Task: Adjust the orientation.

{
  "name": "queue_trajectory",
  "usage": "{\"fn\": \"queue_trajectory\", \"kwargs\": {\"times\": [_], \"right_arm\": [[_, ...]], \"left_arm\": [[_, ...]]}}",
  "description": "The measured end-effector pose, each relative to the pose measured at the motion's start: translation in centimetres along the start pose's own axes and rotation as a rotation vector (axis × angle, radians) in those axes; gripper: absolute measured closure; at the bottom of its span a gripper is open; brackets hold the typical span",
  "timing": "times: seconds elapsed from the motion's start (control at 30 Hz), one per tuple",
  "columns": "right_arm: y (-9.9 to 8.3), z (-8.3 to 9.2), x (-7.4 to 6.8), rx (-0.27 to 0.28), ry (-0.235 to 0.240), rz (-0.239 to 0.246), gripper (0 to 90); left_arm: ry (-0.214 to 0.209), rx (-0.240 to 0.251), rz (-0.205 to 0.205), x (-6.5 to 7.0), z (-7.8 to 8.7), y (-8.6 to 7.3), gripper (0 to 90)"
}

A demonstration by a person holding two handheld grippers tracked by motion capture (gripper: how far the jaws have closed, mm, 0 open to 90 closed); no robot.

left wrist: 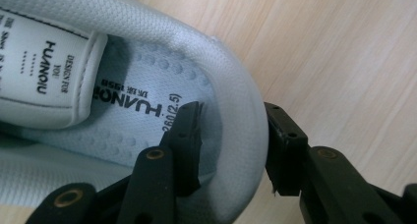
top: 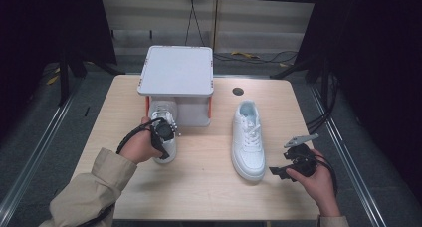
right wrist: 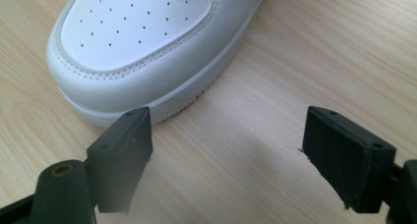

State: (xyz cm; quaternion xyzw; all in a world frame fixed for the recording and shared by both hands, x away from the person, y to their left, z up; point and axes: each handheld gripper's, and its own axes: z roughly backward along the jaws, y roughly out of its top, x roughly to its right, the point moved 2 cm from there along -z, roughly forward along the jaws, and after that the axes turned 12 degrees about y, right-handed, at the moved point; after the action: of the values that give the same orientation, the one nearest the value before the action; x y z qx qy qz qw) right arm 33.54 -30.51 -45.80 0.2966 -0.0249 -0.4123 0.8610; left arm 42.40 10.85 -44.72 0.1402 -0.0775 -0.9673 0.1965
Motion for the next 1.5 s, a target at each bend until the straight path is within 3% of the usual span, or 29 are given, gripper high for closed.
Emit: {"fn": "queue_trajectory", "kwargs": {"times": [0.07, 0.2, 0.27, 0.3, 0.43, 0.53, 0.67, 0.87, 1.23, 1.33, 1.5], "right_arm": [[0.2, 0.1, -0.1, 0.007, 0.002, 0.000, 18.8], [0.9, 0.3, -0.4, 0.017, -0.002, 0.018, 18.8], [1.4, 0.4, -0.5, 0.019, 0.001, 0.026, 19.0], [1.6, 0.3, -0.6, 0.014, -0.001, 0.029, 19.0], [2.8, 0.3, -0.7, -0.014, 0.005, 0.051, 19.3], [3.8, 0.6, -0.8, -0.013, 0.009, 0.064, 19.2], [5.3, 0.6, -1.0, 0.009, 0.032, 0.076, 19.3], [7.7, -0.2, -1.8, 0.010, 0.075, 0.095, 20.3], [13.1, -0.8, -3.4, 0.091, 0.153, 0.117, 25.4], [14.4, -1.1, -3.7, 0.078, 0.158, 0.124, 28.3], [16.4, -1.3, -3.8, 0.093, 0.168, 0.119, 34.9]], "left_arm": [[0.019, 0.032, -0.007, 0.0, 0.2, 0.1, 62.8], [0.037, 0.047, -0.058, -0.6, 1.0, 0.9, 61.7], [0.038, 0.054, -0.055, -1.1, 1.1, 1.2, 60.4], [0.047, 0.049, -0.046, -1.5, 1.1, 1.3, 59.6], [0.061, 0.067, 0.077, -3.2, 0.8, 1.2, 56.9], [0.051, 0.074, 0.134, -3.9, 0.8, 0.8, 57.8], [0.074, 0.079, 0.151, -3.7, 1.4, 0.4, 57.3], [0.088, 0.131, 0.176, -3.2, 2.7, 0.2, 54.3], [0.119, 0.170, 0.170, -2.6, 4.7, -0.4, 54.6], [0.133, 0.179, 0.170, -2.5, 5.4, -0.6, 54.1], [0.100, 0.185, 0.170, -1.8, 6.3, -0.8, 55.5]]}}
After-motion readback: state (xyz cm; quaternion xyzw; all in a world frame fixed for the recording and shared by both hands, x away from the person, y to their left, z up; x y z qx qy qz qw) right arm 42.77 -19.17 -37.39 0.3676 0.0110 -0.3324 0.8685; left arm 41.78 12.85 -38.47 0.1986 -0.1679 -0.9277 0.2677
